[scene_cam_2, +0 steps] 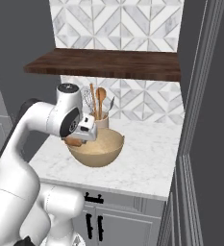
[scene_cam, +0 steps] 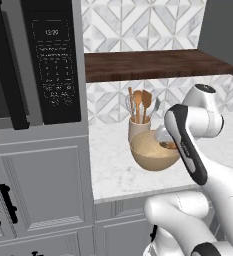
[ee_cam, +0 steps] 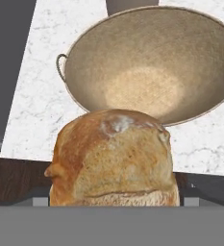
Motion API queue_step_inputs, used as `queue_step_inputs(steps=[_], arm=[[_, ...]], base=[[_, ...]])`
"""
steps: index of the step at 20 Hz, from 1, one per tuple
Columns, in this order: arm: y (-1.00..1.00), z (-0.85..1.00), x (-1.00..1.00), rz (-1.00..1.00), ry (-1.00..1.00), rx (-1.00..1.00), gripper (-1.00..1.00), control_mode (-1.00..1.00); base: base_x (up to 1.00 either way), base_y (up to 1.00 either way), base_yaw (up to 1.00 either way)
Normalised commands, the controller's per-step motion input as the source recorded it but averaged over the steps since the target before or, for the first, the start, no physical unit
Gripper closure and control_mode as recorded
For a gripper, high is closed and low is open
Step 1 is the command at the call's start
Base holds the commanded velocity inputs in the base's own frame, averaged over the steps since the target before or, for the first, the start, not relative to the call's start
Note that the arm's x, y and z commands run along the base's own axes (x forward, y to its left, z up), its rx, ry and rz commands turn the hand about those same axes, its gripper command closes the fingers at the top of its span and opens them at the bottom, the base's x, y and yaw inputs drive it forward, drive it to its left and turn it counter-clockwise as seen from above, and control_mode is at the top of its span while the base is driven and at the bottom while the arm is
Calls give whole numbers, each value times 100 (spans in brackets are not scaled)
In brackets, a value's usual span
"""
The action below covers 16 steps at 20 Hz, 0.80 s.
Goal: Open the cabinet, pick up the bread from the cabinet and place it in the basket. Then move the basket to the dining counter.
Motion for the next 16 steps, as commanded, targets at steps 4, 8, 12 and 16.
queue_step_inputs(steps=[4, 8, 12, 16], arm=[[-7, -40, 43, 0, 3, -1, 100, -100], [-7, -36, 39, 0, 0, -1, 100, -100], [-8, -27, 42, 0, 0, 0, 100, -100], [-8, -26, 43, 0, 0, 0, 100, -100]], base=[[0, 0, 0], [0, 0, 0], [0, 0, 0], [0, 0, 0]])
